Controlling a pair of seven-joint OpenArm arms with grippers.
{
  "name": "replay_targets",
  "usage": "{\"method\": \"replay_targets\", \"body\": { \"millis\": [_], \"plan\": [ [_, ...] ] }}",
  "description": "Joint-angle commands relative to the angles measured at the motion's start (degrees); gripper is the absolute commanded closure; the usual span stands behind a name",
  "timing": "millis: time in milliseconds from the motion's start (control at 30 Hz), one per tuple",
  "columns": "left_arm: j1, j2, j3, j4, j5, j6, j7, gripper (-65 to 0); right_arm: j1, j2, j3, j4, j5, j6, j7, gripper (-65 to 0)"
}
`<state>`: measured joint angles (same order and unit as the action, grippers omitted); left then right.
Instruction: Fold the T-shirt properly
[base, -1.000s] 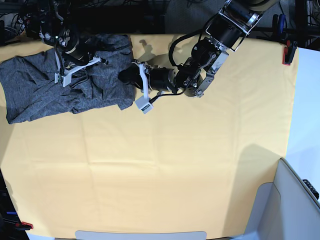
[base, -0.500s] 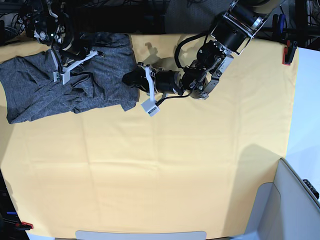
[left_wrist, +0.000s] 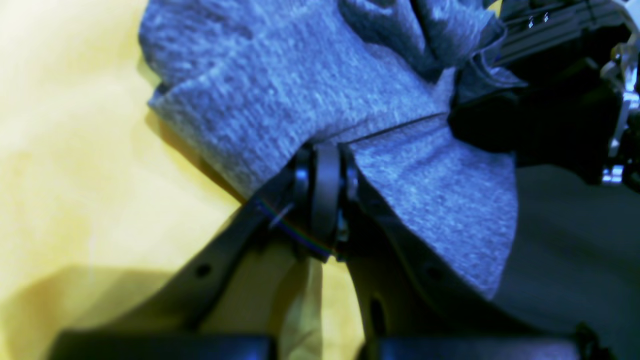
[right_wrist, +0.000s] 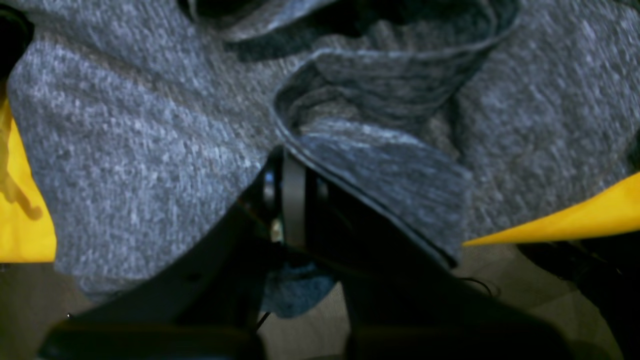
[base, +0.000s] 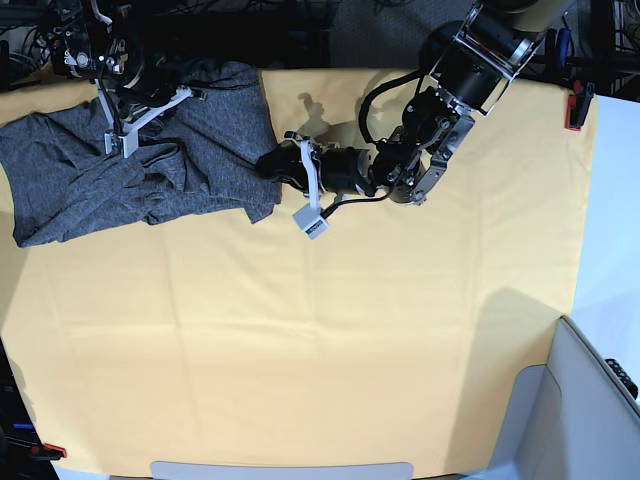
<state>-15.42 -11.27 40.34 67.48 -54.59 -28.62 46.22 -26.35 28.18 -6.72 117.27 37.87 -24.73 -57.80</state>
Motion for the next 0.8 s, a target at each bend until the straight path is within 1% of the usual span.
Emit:
{"method": "replay_targets", "body": {
  "millis": [0, 100, 233, 300, 333, 400, 467, 567, 633, 767],
  "plan": [
    [-0.6, -0.6, -0.3, -0.4, 6.5, 2.8, 2.3, -0.2, -0.9, 0.4, 0.3, 0.1, -0.3, -1.3, -2.5, 0.0],
    [-0.6, -0.6, -0.3, -0.3, 8.7, 2.8, 2.3, -0.2, -0.5, 0.3, 0.3, 0.1, -0.3, -1.3, -2.5, 0.0],
    [-0.6, 0.1, -0.3, -0.4, 9.4, 2.8, 2.3, -0.2, 0.8, 0.3, 0.8, 0.1, -0.3, -1.4, -2.4, 0.0],
    [-0.6, 0.1, -0.3, -0.4, 9.4, 2.8, 2.3, -0.2, 0.8, 0.0, 4.4, 0.5, -0.2, -1.4, -2.4, 0.0],
    [-0.6, 0.1, -0.3, -0.4, 9.4, 2.8, 2.3, -0.2, 0.8, -0.7, 6.1, 0.5, 0.2, -1.4, -2.4, 0.0],
    [-0.6, 0.1, -0.3, -0.4, 9.4, 2.8, 2.3, -0.2, 0.8, -1.3, 10.4, 0.5, 3.0, -1.8, -2.4, 0.0],
    [-0.6, 0.1, -0.3, -0.5, 9.4, 2.8, 2.3, -0.2, 0.5, -1.1, 13.5, 0.4, 7.5, -1.8, -2.6, 0.0],
    [-0.6, 0.1, -0.3, -0.5, 9.4, 2.8, 1.1, -0.2, 0.7, -0.1, 16.6, 0.4, 12.3, -1.8, -6.2, 0.0],
    [-0.6, 0.1, -0.2, -0.5, 9.4, 2.8, 0.8, -0.2, 0.4, 0.2, 17.9, 0.4, 13.6, -1.8, -6.6, 0.0],
    [-0.6, 0.1, -0.2, -0.5, 9.4, 2.8, 0.8, -0.2, 0.2, 0.7, 18.3, 0.4, 13.8, -1.8, -7.2, 0.0]
  ]
}}
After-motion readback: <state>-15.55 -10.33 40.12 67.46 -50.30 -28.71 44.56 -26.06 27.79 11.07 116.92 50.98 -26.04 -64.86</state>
